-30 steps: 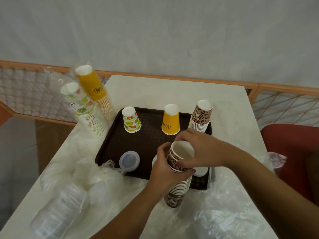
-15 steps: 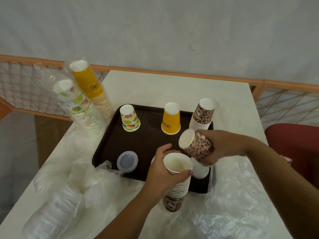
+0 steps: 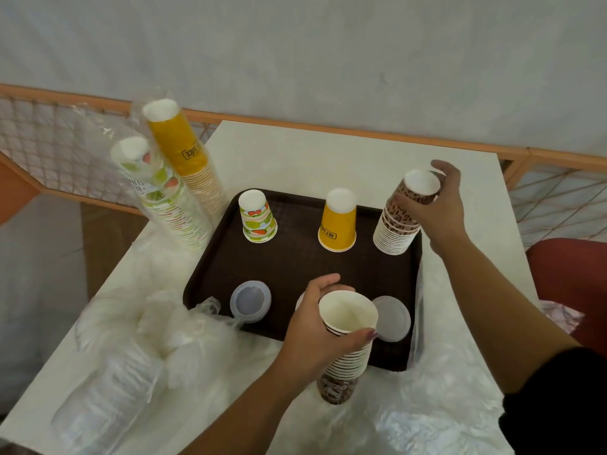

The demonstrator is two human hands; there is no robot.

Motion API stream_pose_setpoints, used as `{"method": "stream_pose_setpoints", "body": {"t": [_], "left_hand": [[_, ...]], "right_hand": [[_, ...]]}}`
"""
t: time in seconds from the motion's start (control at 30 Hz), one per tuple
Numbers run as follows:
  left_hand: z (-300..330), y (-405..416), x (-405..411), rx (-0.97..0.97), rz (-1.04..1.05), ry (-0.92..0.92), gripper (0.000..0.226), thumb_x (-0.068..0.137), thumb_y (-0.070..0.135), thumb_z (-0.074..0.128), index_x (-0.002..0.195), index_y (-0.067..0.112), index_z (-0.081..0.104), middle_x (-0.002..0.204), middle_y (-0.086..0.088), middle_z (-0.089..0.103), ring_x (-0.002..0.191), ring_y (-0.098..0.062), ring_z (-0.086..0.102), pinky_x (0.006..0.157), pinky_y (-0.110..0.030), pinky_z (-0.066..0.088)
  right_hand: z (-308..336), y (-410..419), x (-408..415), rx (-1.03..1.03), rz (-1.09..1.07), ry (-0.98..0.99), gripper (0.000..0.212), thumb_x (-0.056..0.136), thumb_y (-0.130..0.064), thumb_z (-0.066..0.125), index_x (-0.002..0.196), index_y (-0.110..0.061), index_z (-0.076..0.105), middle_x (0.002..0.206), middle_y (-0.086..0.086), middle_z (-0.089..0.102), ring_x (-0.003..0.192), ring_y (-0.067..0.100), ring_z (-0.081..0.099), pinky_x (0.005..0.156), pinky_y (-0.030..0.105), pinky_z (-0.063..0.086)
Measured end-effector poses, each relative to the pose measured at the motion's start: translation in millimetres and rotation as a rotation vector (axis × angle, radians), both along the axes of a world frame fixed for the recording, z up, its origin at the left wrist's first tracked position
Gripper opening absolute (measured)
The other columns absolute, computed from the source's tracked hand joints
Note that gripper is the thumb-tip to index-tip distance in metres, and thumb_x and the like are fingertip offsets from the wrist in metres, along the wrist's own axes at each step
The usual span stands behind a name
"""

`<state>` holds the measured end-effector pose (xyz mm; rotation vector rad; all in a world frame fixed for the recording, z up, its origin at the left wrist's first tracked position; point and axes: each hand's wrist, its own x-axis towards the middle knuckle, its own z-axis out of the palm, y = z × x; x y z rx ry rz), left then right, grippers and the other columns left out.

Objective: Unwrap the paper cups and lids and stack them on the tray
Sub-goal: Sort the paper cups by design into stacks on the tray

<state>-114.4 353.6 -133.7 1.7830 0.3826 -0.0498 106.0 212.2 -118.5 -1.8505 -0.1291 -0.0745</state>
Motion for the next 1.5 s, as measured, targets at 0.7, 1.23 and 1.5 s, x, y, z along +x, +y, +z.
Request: {"method": "stream_pose_setpoints", "body": {"t": [0.7, 1.23, 1.5], "left_hand": [[5.5, -11.3, -7.6, 0.036, -0.016, -0.047, 0.094, 0.058, 0.018, 0.089, 0.132, 0.033, 0.033, 0.118, 0.022, 0.050, 0.105, 0.007, 0.052, 0.077, -0.005, 0.044], [0.0, -16.3, -10.8, -0.071, 0.081, -0.012, 0.053, 0.064, 0.019, 0.086, 0.100, 0.035, 0.051, 0.101, 0.011, 0.066, 0.093, -0.002, 0.063, 0.076, -0.018, 0.050], [-8.6, -15.4, -10.2, -0.019, 0.070, -0.037, 0.063, 0.063, 0.022, 0.087, 0.114, 0.029, 0.051, 0.109, 0.008, 0.061, 0.101, -0.008, 0.059, 0.076, -0.011, 0.049]], "right_hand": [[46.1, 7.1, -134.2, -0.775, 0.990, -0.020, 0.065, 0.080, -0.050, 0.068, 0.136, -0.030, 0.043, 0.136, -0.013, 0.043, 0.118, -0.001, 0.037, 0.102, 0.022, 0.037], [66.0, -29.4, -109.3, -0.617, 0.838, -0.050, 0.061, 0.072, -0.033, 0.078, 0.125, -0.036, 0.047, 0.120, -0.015, 0.053, 0.107, 0.004, 0.054, 0.083, 0.018, 0.051], [44.4, -18.0, -87.7, -0.600, 0.717, 0.016, 0.075, 0.068, -0.028, 0.083, 0.128, -0.025, 0.039, 0.110, -0.016, 0.051, 0.093, -0.005, 0.052, 0.082, 0.004, 0.041]]}}
